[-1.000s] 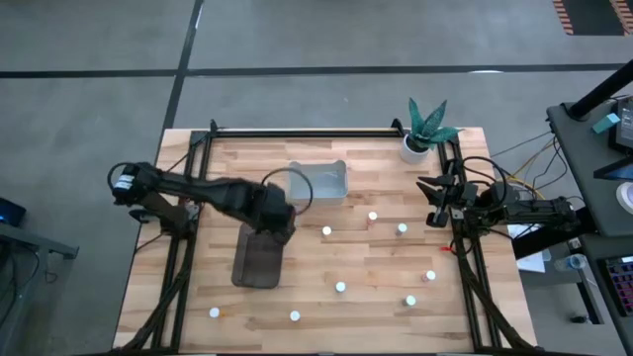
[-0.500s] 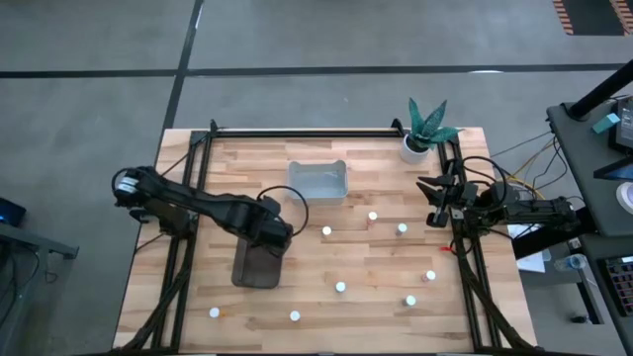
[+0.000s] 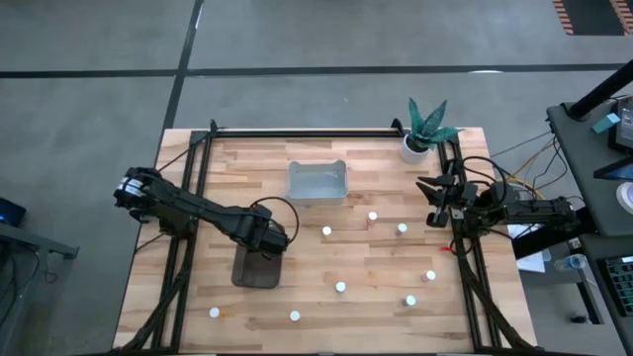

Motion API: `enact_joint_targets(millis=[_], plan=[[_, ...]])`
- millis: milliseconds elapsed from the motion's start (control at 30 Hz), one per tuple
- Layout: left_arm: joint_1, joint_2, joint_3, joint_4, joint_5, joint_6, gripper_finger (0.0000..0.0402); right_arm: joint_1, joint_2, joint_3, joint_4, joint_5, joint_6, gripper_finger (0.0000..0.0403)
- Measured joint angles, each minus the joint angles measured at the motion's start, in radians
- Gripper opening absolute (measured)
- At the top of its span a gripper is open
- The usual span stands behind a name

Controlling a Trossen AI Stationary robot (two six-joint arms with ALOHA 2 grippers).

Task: Pick and place medicine bottles into bin by pill shape (circle, oval)
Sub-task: Put the top orange tablet bottle into the black bin

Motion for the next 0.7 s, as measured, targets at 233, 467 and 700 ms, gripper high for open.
enact_joint_targets(millis=[233, 467, 700], plan=[[0.000, -0.001, -0.060, 0.077, -0.002, 0.000, 0.0095, 0.000, 0.000, 0.000, -0.008, 0.000, -0.006, 0.0052], [0.000, 0.017, -0.075, 0.097, -0.037, 0.001, 0.0095, 0.000, 0.000, 0.000, -0.009, 0.000, -0.007, 0.0052], [0.001, 0.030, -0.097, 0.117, -0.038, 0.003, 0.0095, 0.000, 0.000, 0.000, -0.013, 0.000, -0.008, 0.0052]])
